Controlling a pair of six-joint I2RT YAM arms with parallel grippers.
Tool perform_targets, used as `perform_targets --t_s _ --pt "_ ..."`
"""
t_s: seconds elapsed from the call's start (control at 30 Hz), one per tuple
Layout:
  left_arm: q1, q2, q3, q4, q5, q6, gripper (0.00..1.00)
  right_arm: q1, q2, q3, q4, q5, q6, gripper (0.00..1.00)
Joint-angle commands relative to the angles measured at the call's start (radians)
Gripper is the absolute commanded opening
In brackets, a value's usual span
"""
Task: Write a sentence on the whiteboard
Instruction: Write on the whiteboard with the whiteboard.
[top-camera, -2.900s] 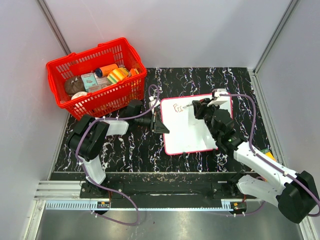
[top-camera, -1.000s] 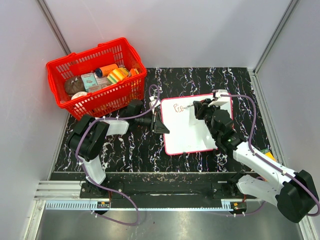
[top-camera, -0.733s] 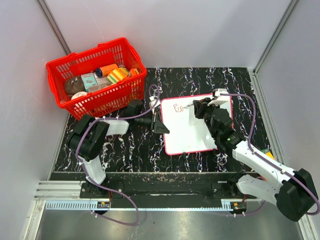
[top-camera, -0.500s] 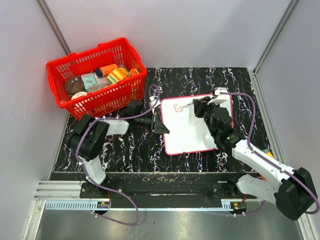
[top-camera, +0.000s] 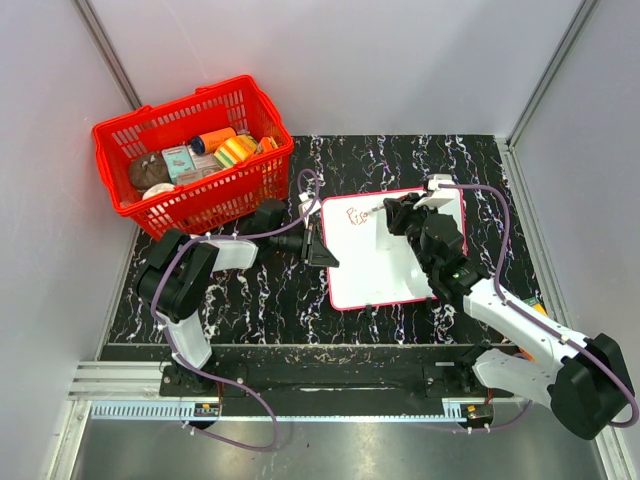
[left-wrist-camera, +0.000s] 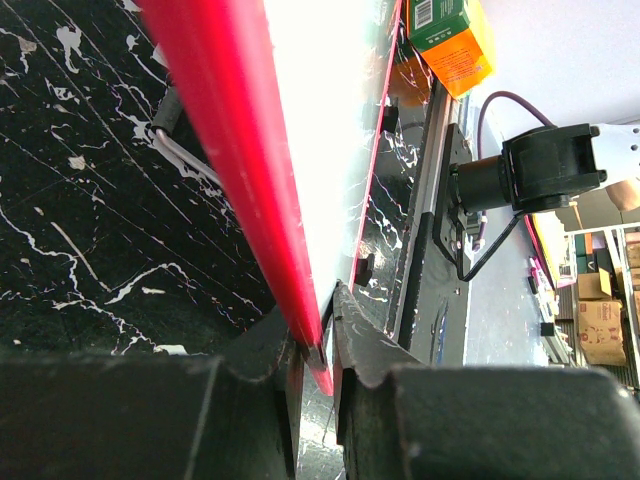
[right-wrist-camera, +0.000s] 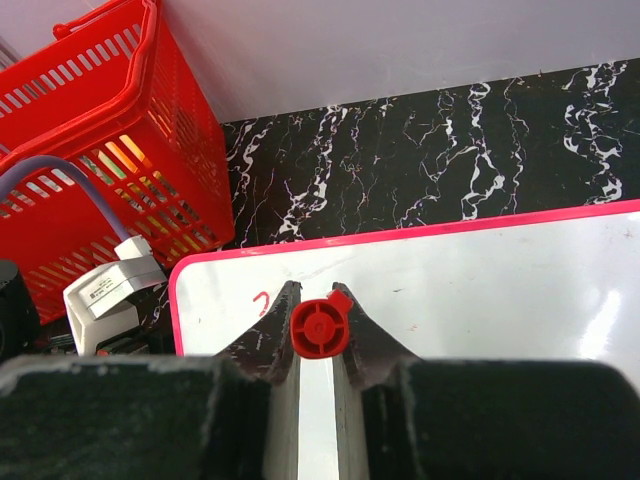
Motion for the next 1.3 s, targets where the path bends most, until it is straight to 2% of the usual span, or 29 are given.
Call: perform_targets --t_s 0.0,0.87,1.27 --pt "-0.03 0.005 0.008 -0.028 -0.049 0.094 0.0 -0.008 -0.003 0.015 -0.018 -0.016 0.006 0.0" --pt "-0.031 0.005 0.009 -0.031 -0.052 0.098 0.0 -0.008 -0.067 -0.053 -0.096 0.011 0.011 0.0" --pt "-0.031 0.002 0.008 -0.038 -0.054 0.102 0.0 -0.017 -0.051 -0.001 -0.093 0.056 0.005 0.0"
